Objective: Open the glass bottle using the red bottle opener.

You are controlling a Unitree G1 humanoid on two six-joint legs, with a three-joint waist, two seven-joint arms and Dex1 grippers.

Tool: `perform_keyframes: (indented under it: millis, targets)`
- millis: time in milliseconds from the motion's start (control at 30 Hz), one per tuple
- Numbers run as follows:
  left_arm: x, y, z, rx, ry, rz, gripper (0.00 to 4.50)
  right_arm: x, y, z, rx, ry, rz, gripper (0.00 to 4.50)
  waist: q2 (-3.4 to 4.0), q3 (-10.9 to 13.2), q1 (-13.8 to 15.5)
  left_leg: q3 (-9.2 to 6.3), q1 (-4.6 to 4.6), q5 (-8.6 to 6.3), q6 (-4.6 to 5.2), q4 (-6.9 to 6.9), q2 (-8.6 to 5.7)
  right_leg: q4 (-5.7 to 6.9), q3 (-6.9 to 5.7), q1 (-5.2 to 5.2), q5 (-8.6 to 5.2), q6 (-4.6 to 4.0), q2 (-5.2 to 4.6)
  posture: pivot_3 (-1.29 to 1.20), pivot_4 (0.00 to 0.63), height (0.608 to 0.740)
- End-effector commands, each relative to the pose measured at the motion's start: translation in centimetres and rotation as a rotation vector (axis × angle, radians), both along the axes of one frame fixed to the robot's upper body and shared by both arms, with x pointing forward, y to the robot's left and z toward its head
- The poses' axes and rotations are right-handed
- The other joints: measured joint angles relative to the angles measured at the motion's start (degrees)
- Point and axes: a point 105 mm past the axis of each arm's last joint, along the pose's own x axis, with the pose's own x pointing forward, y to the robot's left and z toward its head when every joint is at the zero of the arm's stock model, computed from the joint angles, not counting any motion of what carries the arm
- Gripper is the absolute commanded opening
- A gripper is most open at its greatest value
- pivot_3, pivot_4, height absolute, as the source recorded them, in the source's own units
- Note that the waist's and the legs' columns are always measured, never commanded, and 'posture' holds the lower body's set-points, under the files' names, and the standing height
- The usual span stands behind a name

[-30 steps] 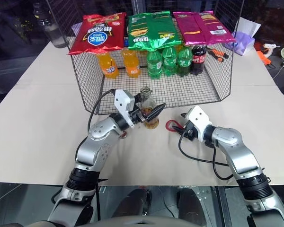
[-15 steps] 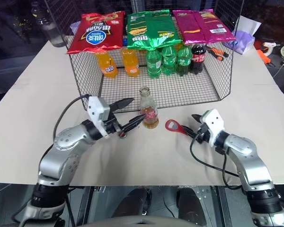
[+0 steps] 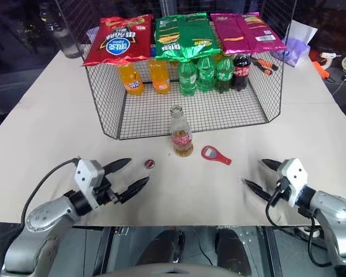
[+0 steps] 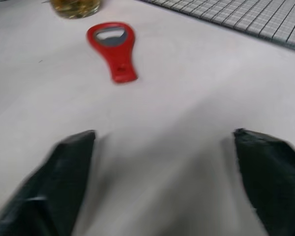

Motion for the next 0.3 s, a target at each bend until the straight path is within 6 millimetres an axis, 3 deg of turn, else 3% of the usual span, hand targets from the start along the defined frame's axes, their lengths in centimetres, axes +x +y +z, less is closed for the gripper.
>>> perform_keyframes:
  millis: [33,300]
  targets:
    - [-0.5,1.2,-1.0,0.059,0.007,0.070,4.50,-0.2,-0.5,1.2,0.016,-0.060,-0.002,4.45,0.01,-0.01,-0.02,0.01,0.05,-0.01,0.02,0.00,0.01,0.02,0.01,0.05,0.00,0.00,0.00,0.00,0.150,0.740]
    - [-1.8,0.8,-1.6,0.056,0.011,0.044,4.50,-1.0,-0.3,0.5,0.019,-0.032,0.025,4.45,0.01,-0.01,0.00,0.01,0.06,0.00,-0.01,0.00,0.02,0.00,0.00,0.08,0.00,0.00,-0.03,0.00,0.150,0.740]
